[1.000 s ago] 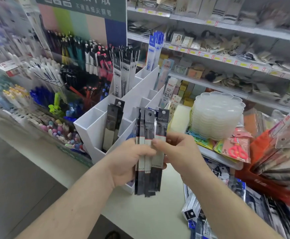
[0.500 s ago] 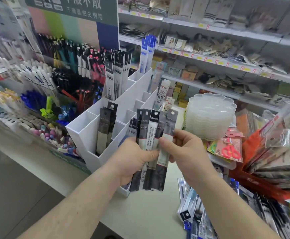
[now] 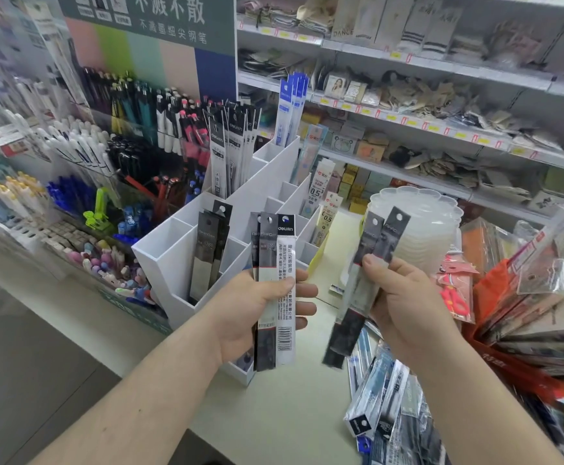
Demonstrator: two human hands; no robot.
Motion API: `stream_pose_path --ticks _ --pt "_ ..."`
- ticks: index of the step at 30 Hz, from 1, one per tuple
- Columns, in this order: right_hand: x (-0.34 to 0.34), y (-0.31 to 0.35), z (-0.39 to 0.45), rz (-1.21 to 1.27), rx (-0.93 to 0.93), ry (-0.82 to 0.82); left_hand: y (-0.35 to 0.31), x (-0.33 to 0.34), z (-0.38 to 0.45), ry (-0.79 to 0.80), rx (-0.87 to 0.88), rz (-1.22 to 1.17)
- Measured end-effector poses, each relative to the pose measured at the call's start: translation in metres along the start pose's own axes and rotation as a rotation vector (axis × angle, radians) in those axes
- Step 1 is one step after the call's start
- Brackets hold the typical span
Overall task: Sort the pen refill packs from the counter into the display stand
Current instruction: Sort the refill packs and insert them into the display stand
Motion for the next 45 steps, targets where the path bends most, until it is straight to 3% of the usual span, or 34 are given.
stream_pose_path --ticks 12,16,26,30,34,38,41,45 --pt "0.024 -0.008 -0.010 -0.027 0.029 -0.030 0.013 0.019 0.003 0.063 -0.138 -0.177" --pt "0.029 -0.014 -0.010 -0.075 0.036 -0.019 0.008 0.022 0.001 0.120 -0.097 -0.212" --pt "0.040 -0.003 -0.001 -0.364 -0.085 0.070 0.002 0.032 -0.003 0.227 -0.005 -0.035" --pt "0.019 0.008 0.006 -0.374 -0.140 -0.071 0.004 0.025 -0.001 0.221 -0.039 0.038" --pt "-0.011 0.020 0.010 -0.286 -0.135 -0.239 0.000 0.010 0.003 0.139 -0.033 -0.061" --pt "0.013 -0.001 0.007 -0.245 -0.036 -0.120 -0.001 0.025 0.001 0.157 -0.034 -0.168" --pt "0.036 -0.017 0.002 -0.183 0.045 -0.003 0.005 0.033 0.006 0.146 -0.025 -0.034" --pt "0.027 -0.019 0.006 -0.217 0.037 -0.042 0.005 0.022 0.010 0.079 0.009 0.144"
Point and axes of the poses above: each hand's wrist, its own z-axis towards the middle knuckle, its own x-axis out of the palm, y = z × x, the point moved 10 cm from there along z, towards the middle knuckle, and after that the axes turned 3 degrees about z, right-handed, at the moved point
